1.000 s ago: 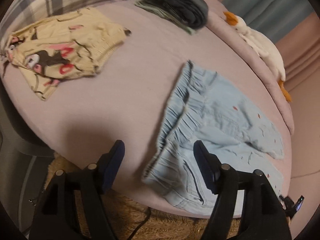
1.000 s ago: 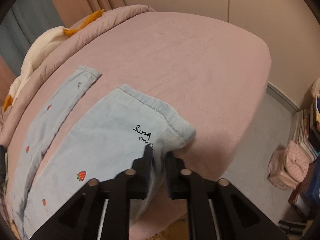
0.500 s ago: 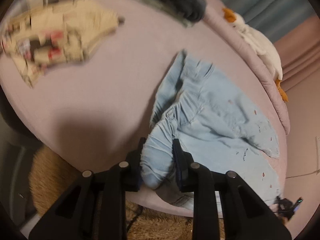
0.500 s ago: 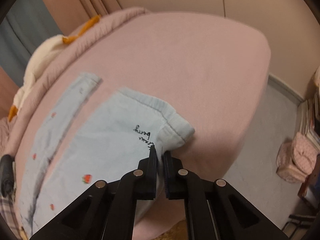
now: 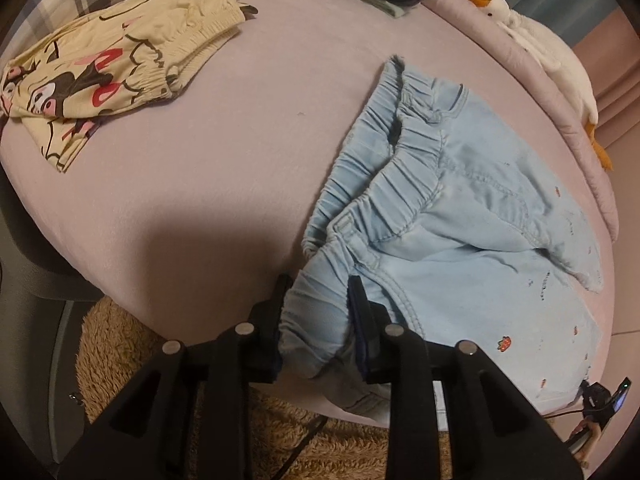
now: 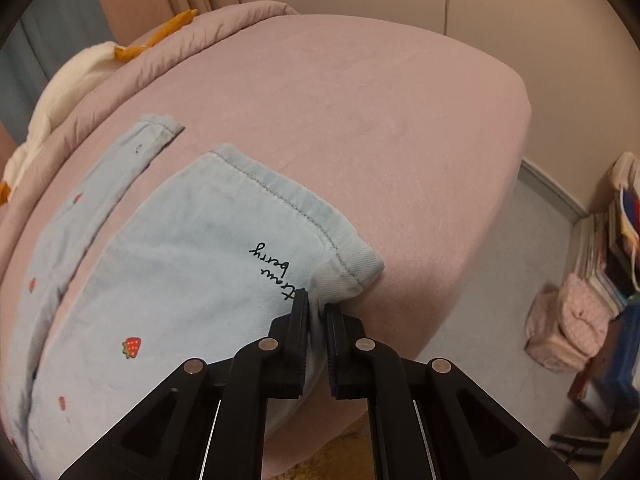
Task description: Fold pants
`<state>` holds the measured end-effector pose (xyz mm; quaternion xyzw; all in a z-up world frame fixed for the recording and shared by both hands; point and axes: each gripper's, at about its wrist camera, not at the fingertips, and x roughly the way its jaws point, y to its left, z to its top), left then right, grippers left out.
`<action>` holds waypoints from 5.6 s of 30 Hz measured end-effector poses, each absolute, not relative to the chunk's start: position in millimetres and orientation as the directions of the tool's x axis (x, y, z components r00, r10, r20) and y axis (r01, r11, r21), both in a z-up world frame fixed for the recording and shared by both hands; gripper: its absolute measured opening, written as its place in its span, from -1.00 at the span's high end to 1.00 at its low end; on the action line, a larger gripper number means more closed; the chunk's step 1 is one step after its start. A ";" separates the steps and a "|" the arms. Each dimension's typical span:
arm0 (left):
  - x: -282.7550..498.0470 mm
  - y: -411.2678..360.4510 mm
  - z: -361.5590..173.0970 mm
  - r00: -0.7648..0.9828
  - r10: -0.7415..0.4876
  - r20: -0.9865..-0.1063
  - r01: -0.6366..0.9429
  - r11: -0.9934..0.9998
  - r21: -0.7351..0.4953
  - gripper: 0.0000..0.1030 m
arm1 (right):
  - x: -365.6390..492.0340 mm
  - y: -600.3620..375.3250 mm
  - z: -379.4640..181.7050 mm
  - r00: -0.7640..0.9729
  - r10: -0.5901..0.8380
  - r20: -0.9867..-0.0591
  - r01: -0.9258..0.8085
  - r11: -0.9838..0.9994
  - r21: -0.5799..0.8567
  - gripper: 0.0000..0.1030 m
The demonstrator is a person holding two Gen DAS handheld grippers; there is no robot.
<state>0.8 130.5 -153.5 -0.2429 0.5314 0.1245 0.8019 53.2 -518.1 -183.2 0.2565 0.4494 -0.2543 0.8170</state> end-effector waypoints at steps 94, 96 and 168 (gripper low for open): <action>181.4 38.3 -138.2 0.463 -0.279 -0.841 -0.443 0.749 -0.493 0.74 | 120.7 -354.7 -154.7 0.606 0.307 -0.734 0.234 0.813 0.533 0.89; 156.4 42.6 -124.0 0.551 -0.306 -0.776 -0.413 0.708 -0.572 0.79 | 120.4 -353.9 -150.5 0.612 0.297 -0.733 0.229 0.821 0.524 0.89; -5.1 115.9 -147.0 0.523 -0.244 -0.817 -0.377 0.793 -0.479 0.80 | 68.6 -523.4 -183.9 0.629 0.020 -0.777 0.608 0.610 0.508 0.93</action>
